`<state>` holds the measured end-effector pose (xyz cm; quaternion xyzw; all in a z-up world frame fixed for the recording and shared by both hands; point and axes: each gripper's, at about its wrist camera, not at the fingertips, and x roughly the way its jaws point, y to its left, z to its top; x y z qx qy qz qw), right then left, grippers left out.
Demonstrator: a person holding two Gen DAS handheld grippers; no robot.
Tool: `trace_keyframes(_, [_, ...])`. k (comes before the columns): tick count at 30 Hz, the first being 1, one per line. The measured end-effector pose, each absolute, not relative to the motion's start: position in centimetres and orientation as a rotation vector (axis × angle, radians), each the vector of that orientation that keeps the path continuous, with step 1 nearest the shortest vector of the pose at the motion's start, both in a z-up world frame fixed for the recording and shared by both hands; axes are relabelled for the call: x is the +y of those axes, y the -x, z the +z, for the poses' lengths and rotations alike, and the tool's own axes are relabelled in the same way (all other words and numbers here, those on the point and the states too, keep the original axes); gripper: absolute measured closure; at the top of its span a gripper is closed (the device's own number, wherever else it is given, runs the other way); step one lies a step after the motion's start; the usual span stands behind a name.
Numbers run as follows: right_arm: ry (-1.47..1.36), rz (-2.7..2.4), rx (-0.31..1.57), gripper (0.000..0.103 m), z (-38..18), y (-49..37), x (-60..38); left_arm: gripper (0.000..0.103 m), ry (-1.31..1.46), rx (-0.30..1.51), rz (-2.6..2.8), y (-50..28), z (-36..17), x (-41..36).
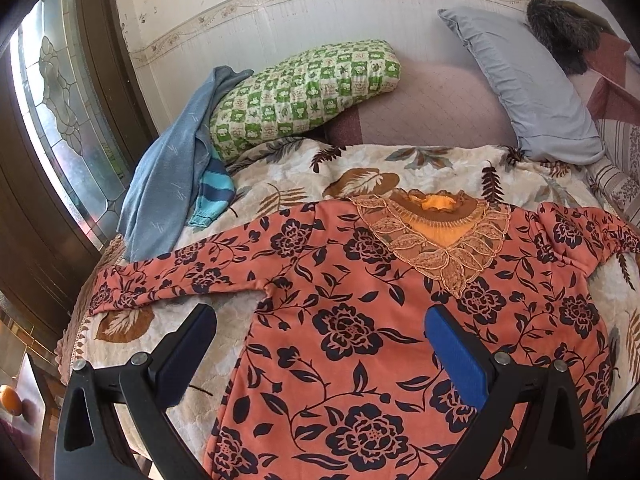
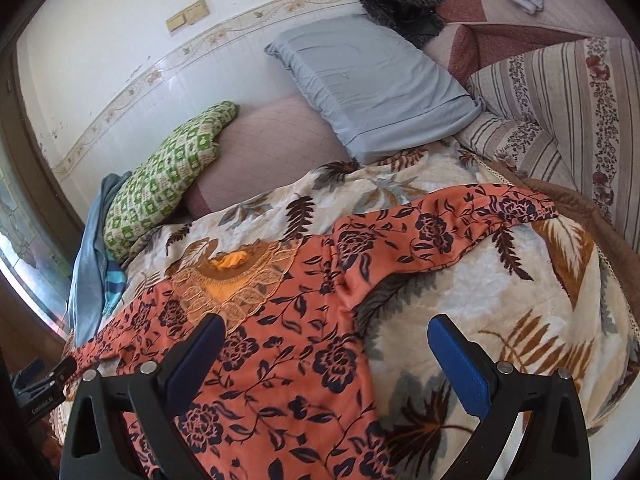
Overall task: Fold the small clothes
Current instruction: 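Grasp the blouse sleeve cuff with the right tool and fold it across the body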
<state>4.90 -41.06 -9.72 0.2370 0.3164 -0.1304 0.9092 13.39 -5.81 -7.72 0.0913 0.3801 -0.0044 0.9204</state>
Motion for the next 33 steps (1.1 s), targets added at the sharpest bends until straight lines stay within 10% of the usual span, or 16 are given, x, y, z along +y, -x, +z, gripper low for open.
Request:
trace_keyframes(10, [-1.276,-0.258,0.506,0.015,-20.1,-8.9,-63.0,0.000,-0.252,0.959,-0.098,-16.2,-14.4,-10.3])
trace_keyframes(23, [-1.468,-0.577,0.244,0.034,-27.2,-9.9,-73.2,0.000,-0.326,0.994,-0.096,-16.9,-15.7,-11.8])
trace_keyframes(27, [-1.376,-0.524,0.360,0.087,-25.7,-11.2,-73.6,0.000,-0.315,1.003,-0.101,-16.8,-15.7,-11.6])
trace_keyframes(33, [-1.179,-0.448,0.336,0.097,-19.1,-11.1,-69.7,0.000,-0.298,0.971,-0.129,-15.4,-14.3,-10.6])
